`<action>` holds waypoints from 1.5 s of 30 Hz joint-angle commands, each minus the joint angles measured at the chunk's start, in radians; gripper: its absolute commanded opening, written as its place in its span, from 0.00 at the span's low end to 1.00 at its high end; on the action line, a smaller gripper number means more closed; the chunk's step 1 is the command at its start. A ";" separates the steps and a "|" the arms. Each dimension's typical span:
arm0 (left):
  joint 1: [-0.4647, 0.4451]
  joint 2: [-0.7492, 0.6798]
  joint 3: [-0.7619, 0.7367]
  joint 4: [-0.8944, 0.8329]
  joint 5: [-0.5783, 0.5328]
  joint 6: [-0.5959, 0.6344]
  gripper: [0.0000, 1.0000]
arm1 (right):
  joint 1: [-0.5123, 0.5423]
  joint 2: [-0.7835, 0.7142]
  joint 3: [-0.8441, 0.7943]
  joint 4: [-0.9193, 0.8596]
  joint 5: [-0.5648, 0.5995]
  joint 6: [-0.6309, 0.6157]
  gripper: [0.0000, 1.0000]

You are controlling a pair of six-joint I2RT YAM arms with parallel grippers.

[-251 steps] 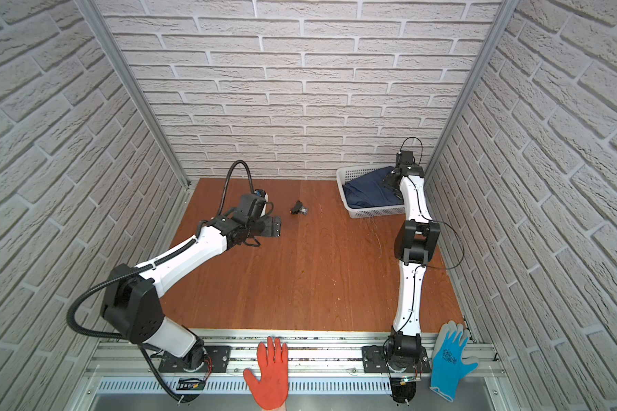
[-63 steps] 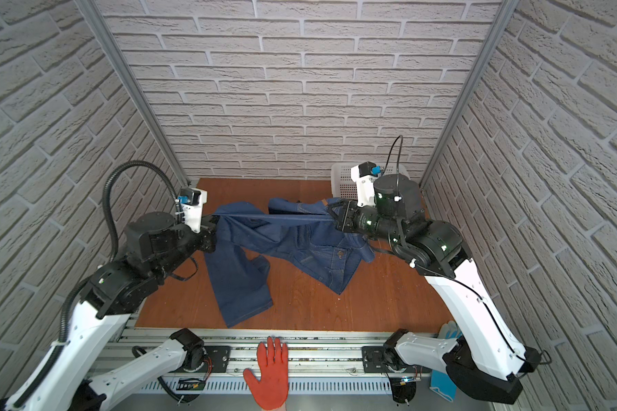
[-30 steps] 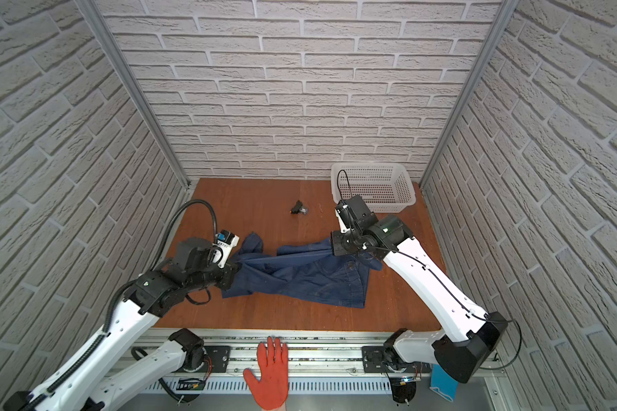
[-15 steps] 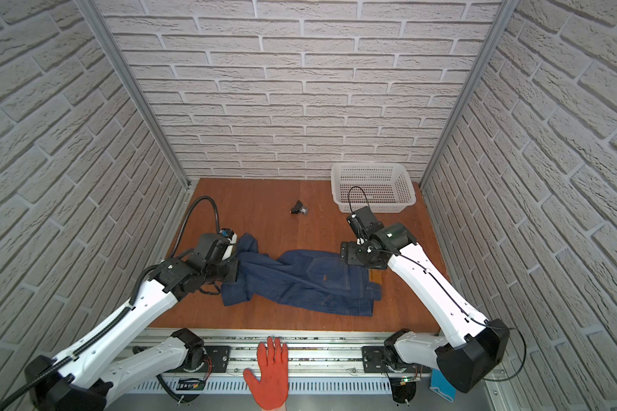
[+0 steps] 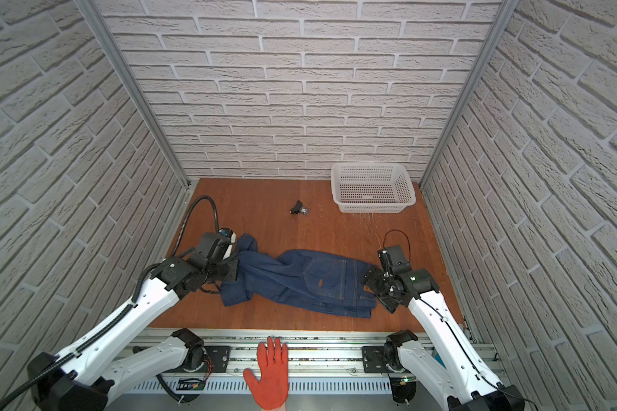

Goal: Fold and stack the trousers
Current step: 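Lower the stretched jeans flat onto the table, right gripper pulling the waistband nearer, then pull the waistband away from the left gripper with the right gripper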

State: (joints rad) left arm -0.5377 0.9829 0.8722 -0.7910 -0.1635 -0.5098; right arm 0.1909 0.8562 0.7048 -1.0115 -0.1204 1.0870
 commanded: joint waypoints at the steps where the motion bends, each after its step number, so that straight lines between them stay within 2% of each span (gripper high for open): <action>1: 0.008 -0.015 -0.011 0.011 -0.025 -0.007 0.08 | -0.005 -0.035 -0.051 0.121 -0.034 0.143 0.85; 4: 0.007 -0.020 -0.019 0.015 -0.025 -0.010 0.09 | -0.011 -0.056 -0.106 0.171 -0.026 0.195 0.82; 8: 0.008 -0.020 -0.025 0.021 -0.018 -0.013 0.10 | -0.013 -0.078 -0.192 0.266 -0.071 0.288 0.76; 14: 0.007 -0.021 -0.029 0.029 -0.016 -0.015 0.11 | -0.013 -0.098 -0.272 0.328 -0.087 0.361 0.71; 28: 0.007 -0.017 -0.033 0.038 -0.011 -0.016 0.11 | -0.012 -0.064 -0.375 0.436 -0.073 0.429 0.50; 33: 0.007 -0.016 -0.028 0.039 -0.013 -0.015 0.11 | -0.012 -0.030 -0.393 0.462 -0.085 0.434 0.50; 37: 0.007 -0.013 -0.023 0.037 -0.013 -0.014 0.11 | -0.011 -0.016 -0.405 0.467 -0.091 0.438 0.61; 39: 0.007 -0.012 -0.021 0.035 -0.014 -0.013 0.11 | -0.011 -0.009 -0.411 0.472 -0.082 0.441 0.62; 45: 0.007 -0.013 -0.016 0.033 -0.014 -0.010 0.11 | -0.011 0.047 -0.421 0.531 -0.058 0.447 0.44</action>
State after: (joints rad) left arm -0.5377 0.9752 0.8494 -0.7753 -0.1638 -0.5179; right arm 0.1829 0.8639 0.3241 -0.5159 -0.2180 1.5238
